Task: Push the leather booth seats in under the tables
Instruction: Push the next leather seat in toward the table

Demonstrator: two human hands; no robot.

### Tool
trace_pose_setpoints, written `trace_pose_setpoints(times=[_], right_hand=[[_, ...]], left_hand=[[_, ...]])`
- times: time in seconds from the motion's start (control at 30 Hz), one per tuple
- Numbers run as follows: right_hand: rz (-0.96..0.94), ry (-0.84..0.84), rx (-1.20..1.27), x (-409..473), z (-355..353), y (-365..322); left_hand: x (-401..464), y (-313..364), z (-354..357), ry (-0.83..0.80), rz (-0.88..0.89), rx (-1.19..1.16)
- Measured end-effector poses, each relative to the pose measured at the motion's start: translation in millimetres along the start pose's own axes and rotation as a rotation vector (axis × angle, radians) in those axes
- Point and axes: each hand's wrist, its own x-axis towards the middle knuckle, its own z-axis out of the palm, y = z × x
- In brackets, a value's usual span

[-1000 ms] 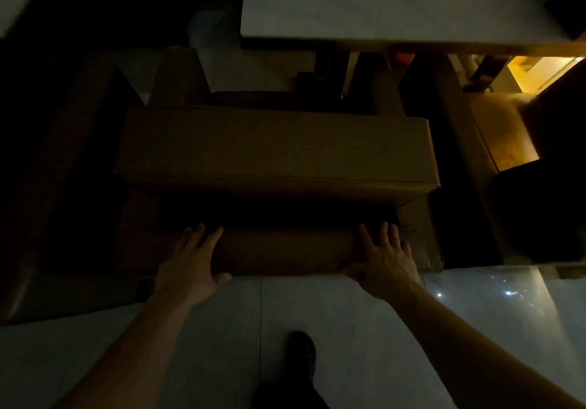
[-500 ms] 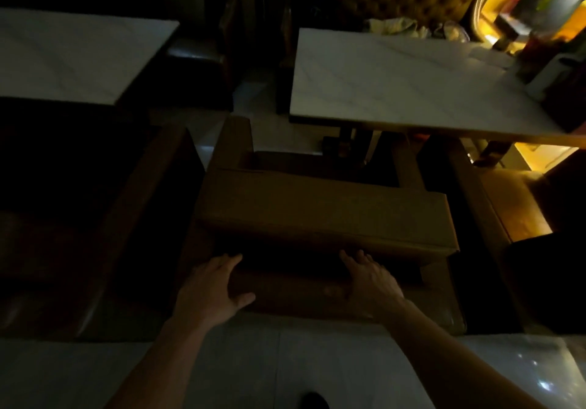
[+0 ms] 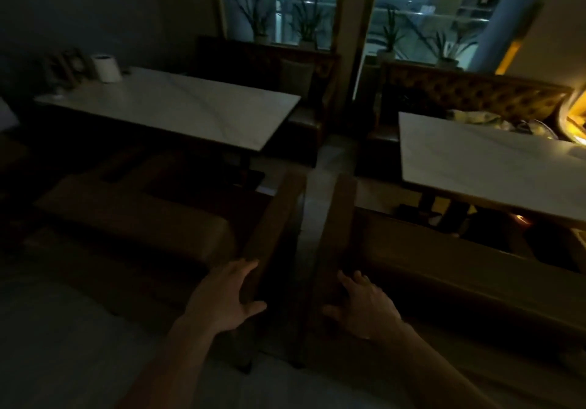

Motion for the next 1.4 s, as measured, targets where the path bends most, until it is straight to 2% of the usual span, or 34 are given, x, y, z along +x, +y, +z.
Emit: trace_pose_setpoints(times=[0.17,0.4,0.63,0.77,0.9,1.13,1.3,1.4], right_hand=[[-0.146,-0.042,-0.052,25.6,21.4,-128.1],[-0.292,-0.089,-0.079,81.8,56.1,-266.8],[-0.259,-0.214,-0.039,149.5,112.8,-394.4],[-0.218,-0.253,-0.028,180.3,135.9,-454.1],[-0.152,-0.263,-0.001,200.9,139.0,-483.2],[0.053,-0.179,0.069,209.0,150.3,-485.6],[0.282,-0.060,0.122,191.8,171.0,-476.4],[0.352,0.018,0.110,191.5,180.9,-475.8]], left_hand=[[-27.3,-95.1,-40.1,0.090,-0.024,0.011],[-45.7,-217.1,-70.9,0.215,-0.141,0.023],[-50.4,-355.8,-110.2,0.228,-0.284,0.062],[-41.1,-433.9,-145.6,0.203,-0.263,0.102],[-17.5,-475.6,-174.7,0.156,-0.270,0.098],[45.3,-526.2,-183.5,0.024,-0.115,0.151],[85.7,-545.0,-175.1,-0.038,0.015,0.186],[99.5,-567.5,-161.6,-0.032,0.073,0.220]])
